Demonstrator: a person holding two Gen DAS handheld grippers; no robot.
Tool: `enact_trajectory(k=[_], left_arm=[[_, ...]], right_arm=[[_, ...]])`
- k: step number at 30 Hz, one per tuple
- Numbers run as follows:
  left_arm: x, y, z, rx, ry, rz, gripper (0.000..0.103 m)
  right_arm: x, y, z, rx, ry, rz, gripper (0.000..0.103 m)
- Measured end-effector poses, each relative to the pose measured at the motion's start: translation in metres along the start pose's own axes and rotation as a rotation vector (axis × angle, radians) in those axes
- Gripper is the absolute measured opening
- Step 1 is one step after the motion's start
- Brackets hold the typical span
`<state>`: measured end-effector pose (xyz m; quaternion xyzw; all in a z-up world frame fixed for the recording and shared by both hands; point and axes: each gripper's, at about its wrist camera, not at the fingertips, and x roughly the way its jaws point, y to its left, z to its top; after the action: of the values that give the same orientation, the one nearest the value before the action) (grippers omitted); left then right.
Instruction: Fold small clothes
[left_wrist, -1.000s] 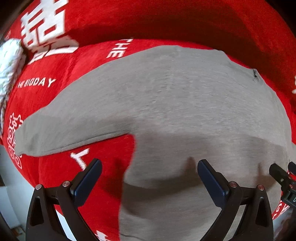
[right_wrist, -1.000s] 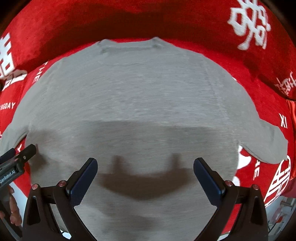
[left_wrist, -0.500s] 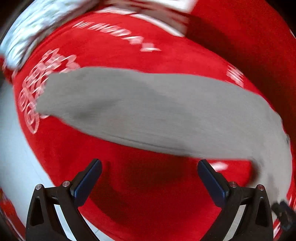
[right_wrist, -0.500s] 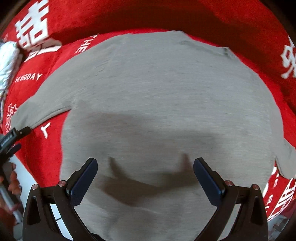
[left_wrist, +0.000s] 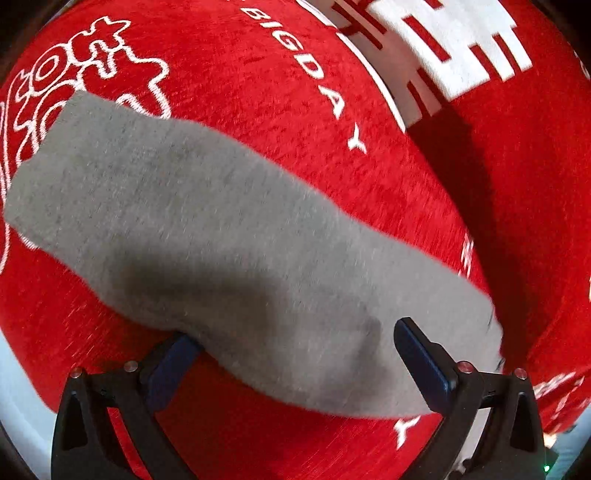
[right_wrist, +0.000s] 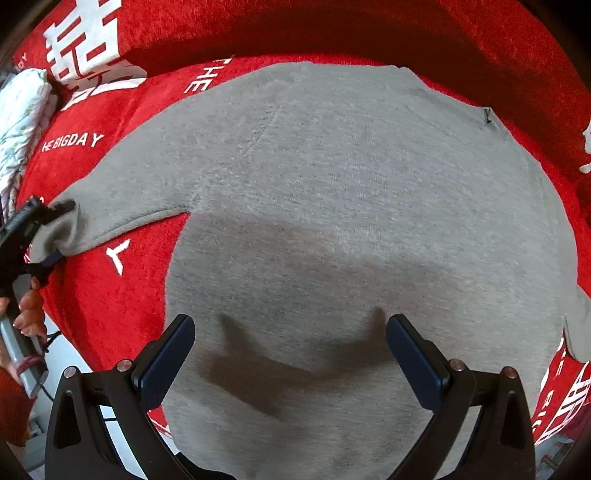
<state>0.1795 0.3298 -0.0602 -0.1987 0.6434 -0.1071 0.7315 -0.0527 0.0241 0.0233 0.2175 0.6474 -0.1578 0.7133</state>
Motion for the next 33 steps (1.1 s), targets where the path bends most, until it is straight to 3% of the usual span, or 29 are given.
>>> enact_trajectory(k=[2,3,4,5,7,11,17,21,26,29,33], left_arm=[[-0.002,0.005,0.005,-0.013,-0.022,0.036,0.064],[-0.004,0.007,0.006,-0.008,-0.026,0.050,0.054],[-0.002,0.008,0.010,-0.006,-0.030,0.048,0.031],[-0.004,0.010,0.012,-0.008,-0.027,0.001,0.010],[-0.012,0.015,0.013,-0.004,-0.022,-0.058,0.010],[-0.031,-0.013,0.013,0.123,-0.059,-0.115,0.010],[-0.042,-0.116,0.000,0.369,-0.047,-0.258,0.010],[-0.050,-0.201,-0.041,0.597,-0.028,-0.318,0.010],[-0.036,-0.303,-0.124,0.792,0.048,-0.418,0.010],[-0.005,-0.355,-0.180,0.896,0.102,-0.405,0.010],[0.056,-0.391,-0.246,1.025,0.160,-0.244,0.010]], right_arm=[[-0.002,-0.002,-0.001,0.007,-0.004,0.004,0.103],[-0.003,-0.003,-0.001,0.014,-0.007,0.006,0.103],[-0.004,-0.005,-0.002,0.020,-0.010,0.008,0.103],[-0.006,-0.009,-0.005,0.030,-0.012,0.010,0.103],[-0.009,-0.016,-0.008,0.050,-0.015,0.013,0.103],[-0.017,-0.029,-0.014,0.086,-0.032,0.024,0.103],[-0.033,-0.069,-0.024,0.157,-0.073,0.058,0.103],[-0.045,-0.111,-0.027,0.214,-0.108,0.081,0.103],[-0.061,-0.192,-0.034,0.325,-0.156,0.065,0.103],[-0.059,-0.238,-0.041,0.383,-0.144,0.040,0.103],[-0.049,-0.279,-0.053,0.429,-0.111,0.014,0.103]])
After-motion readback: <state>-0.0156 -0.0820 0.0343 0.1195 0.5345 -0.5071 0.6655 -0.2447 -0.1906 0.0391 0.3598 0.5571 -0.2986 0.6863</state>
